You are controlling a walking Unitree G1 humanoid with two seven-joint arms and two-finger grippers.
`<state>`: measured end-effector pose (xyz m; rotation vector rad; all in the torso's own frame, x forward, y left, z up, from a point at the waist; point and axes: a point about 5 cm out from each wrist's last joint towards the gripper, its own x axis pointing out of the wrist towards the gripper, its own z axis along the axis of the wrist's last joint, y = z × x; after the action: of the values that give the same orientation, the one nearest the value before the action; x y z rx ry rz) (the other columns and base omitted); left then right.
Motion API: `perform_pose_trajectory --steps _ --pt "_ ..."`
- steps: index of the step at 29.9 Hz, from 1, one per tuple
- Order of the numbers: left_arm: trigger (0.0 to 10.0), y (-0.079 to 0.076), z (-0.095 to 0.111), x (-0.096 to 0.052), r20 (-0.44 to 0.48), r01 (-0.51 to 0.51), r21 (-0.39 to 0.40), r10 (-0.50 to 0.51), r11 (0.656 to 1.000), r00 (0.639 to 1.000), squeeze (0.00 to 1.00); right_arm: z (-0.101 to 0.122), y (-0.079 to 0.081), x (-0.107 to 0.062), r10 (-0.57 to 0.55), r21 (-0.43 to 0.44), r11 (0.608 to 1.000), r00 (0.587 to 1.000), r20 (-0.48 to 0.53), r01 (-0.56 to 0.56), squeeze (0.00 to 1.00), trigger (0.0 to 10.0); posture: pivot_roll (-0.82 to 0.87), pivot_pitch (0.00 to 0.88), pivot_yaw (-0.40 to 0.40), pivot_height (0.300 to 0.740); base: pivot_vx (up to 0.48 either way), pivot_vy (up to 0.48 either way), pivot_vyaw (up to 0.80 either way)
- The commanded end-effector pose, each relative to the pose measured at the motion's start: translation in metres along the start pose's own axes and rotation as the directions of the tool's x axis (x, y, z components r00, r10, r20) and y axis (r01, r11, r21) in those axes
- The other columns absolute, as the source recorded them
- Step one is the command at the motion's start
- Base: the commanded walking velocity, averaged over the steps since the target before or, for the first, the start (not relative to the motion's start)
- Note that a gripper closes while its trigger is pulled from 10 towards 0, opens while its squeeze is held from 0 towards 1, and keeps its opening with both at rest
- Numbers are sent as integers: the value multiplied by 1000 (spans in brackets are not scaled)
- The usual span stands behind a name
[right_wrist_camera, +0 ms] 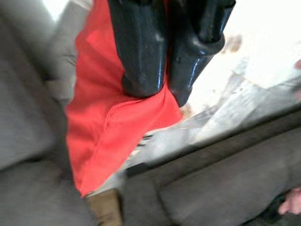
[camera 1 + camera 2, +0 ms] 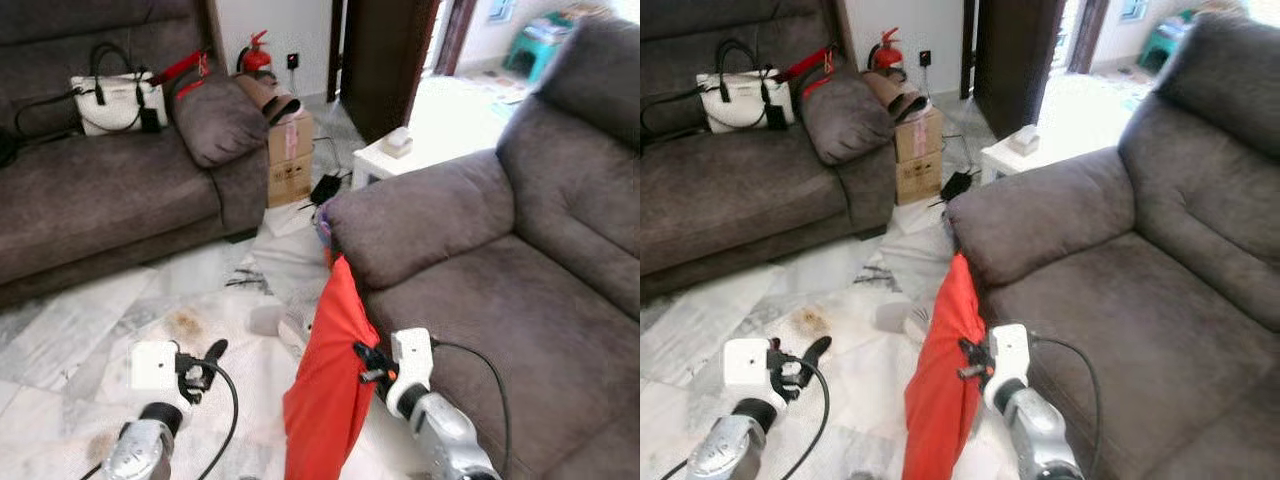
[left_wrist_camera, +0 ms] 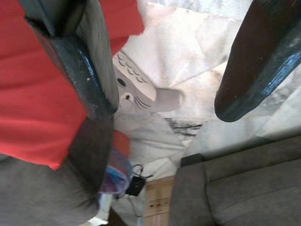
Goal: Move the pillow to the sofa from floor
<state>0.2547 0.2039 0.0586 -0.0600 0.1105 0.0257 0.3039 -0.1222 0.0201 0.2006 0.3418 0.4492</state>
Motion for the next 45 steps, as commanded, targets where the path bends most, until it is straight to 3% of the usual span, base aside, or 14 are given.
perform_pose_trajectory --steps 1,10,28,45 --pt "10000 5 -1 -2 -10 -17 12 17 1000 1000 0 28 6 9 29 -45 999 993 112 -25 0 10000 211 124 -55 740 0 0 0" --pt "10000 4 -1 -2 -4 -14 5 14 1000 1000 0 26 4 10 11 -48 999 996 86 -6 0 10000 211 124 -55 740 0 0 -107" --pt "10000 4 1 0 2 -10 19 10 1000 1000 0 26 6 12 12 -63 998 998 70 -8 0 10000 212 106 -52 740 0 0 -800" --pt "10000 7 4 1 13 -28 26 27 999 1000 0 37 10 16 29 -149 989 995 100 -14 0 10000 213 108 -52 740 0 0 -783"
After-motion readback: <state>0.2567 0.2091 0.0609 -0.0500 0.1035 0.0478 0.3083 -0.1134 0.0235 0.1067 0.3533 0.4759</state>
